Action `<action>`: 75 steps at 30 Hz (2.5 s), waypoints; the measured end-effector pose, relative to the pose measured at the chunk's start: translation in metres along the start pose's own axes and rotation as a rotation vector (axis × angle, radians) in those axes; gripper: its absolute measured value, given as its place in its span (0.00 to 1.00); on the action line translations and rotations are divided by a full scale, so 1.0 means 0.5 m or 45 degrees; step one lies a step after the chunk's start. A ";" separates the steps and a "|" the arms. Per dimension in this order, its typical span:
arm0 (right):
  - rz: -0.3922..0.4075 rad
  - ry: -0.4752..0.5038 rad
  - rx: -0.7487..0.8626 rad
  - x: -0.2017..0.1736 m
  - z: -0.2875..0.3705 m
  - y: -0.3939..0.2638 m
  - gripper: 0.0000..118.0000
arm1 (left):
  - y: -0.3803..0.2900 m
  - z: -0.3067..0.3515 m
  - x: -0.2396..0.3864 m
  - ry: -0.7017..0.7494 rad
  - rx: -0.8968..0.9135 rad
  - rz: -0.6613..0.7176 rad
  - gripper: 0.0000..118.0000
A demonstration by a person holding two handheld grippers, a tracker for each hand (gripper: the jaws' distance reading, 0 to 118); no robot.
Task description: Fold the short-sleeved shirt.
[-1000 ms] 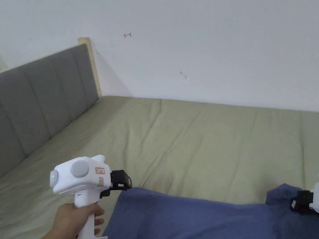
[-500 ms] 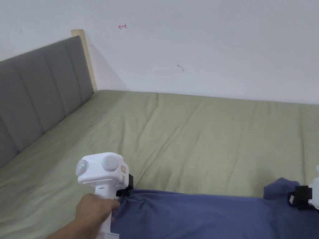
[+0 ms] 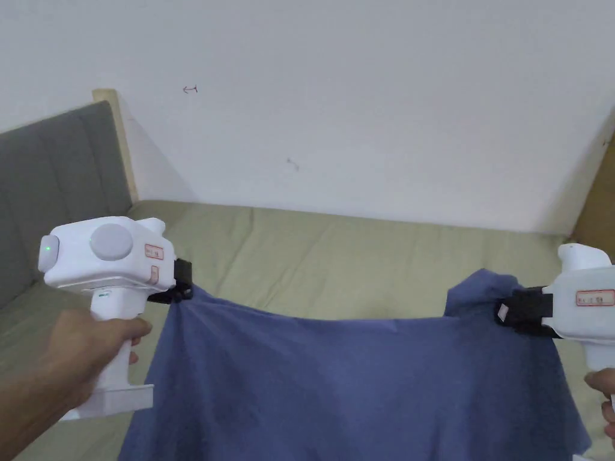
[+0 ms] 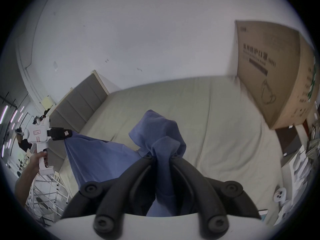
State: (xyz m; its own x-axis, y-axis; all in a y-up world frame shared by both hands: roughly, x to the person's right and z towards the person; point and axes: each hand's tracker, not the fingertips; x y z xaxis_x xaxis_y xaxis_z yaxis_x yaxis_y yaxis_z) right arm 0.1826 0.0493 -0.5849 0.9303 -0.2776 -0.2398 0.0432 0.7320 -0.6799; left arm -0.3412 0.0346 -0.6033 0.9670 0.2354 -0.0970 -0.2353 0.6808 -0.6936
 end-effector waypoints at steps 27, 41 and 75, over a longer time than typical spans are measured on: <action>0.122 -0.133 0.527 -0.171 0.354 0.426 0.07 | 0.347 0.473 0.117 0.026 0.533 0.043 0.03; 0.145 -0.196 0.560 -0.184 0.262 0.554 0.07 | 0.446 0.396 0.137 0.088 0.547 0.043 0.03; 0.054 -0.028 0.133 -0.060 0.068 -0.045 0.07 | -0.080 0.103 -0.036 0.026 0.178 0.011 0.03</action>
State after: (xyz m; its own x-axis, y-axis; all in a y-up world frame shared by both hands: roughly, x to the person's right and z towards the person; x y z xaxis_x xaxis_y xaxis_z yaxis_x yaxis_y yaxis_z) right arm 0.1659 0.0624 -0.5388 0.9397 -0.2325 -0.2508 0.0405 0.8039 -0.5933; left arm -0.3545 0.0389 -0.5370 0.9664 0.2282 -0.1180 -0.2532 0.7691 -0.5869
